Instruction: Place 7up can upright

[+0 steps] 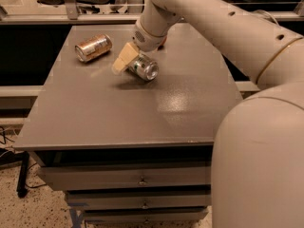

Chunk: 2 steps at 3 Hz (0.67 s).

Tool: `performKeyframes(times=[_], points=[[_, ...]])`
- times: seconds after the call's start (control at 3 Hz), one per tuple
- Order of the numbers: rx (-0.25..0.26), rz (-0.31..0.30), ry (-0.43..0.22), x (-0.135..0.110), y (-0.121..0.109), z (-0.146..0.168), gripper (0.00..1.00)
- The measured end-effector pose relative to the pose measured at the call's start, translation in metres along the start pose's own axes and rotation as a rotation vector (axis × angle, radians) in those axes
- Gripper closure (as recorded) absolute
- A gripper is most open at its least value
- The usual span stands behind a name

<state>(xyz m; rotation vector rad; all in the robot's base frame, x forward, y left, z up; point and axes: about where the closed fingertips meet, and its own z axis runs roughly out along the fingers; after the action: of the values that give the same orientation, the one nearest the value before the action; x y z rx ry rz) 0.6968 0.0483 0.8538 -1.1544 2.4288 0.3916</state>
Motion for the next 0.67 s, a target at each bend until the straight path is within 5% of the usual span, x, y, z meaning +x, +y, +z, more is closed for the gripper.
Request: performKeyframes(times=[0.67], points=[[0.052,-0.042,0.062,-0.0031,0.0010,0.0033,0.41]])
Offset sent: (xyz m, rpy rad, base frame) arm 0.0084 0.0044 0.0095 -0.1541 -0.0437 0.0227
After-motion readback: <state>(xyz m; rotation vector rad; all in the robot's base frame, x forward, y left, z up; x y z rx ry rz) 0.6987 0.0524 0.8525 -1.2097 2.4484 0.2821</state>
